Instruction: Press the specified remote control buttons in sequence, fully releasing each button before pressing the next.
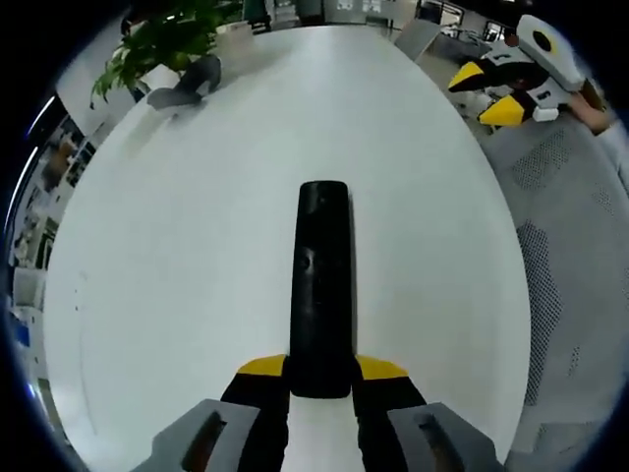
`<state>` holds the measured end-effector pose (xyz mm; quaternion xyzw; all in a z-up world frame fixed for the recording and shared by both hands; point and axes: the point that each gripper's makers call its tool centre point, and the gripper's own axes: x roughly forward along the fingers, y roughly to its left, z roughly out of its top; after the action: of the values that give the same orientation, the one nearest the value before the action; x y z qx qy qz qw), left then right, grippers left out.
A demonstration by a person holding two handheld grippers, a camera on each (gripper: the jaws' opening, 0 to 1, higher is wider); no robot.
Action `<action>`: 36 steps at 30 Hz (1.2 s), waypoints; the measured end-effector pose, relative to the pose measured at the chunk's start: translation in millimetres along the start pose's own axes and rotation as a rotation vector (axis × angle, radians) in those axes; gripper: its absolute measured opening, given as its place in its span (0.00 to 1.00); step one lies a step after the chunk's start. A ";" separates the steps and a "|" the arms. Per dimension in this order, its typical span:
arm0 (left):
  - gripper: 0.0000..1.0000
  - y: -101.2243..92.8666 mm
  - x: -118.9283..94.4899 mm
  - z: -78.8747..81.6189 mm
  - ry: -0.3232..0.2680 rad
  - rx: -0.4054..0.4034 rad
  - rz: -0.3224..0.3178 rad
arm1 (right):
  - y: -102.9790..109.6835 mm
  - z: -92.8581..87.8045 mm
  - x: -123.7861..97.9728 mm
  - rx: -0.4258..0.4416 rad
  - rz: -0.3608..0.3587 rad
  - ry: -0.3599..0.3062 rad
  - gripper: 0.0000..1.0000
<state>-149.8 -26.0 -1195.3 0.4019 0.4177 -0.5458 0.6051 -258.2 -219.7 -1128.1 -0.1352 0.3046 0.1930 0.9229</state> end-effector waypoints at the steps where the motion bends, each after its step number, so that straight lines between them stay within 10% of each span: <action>1: 0.24 -3.0 -0.5 -0.8 -0.007 -0.001 -0.002 | 0.3 0.2 -0.1 0.001 0.002 0.000 0.22; 36: 0.24 -63.2 -5.4 -8.0 -0.096 -0.031 0.006 | 3.8 -2.0 0.4 -0.018 0.018 0.012 0.19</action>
<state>-213.6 -21.8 -1194.8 0.3671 0.3954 -0.5558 0.6324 -260.5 -216.9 -1130.5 -0.1417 0.3098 0.2032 0.9180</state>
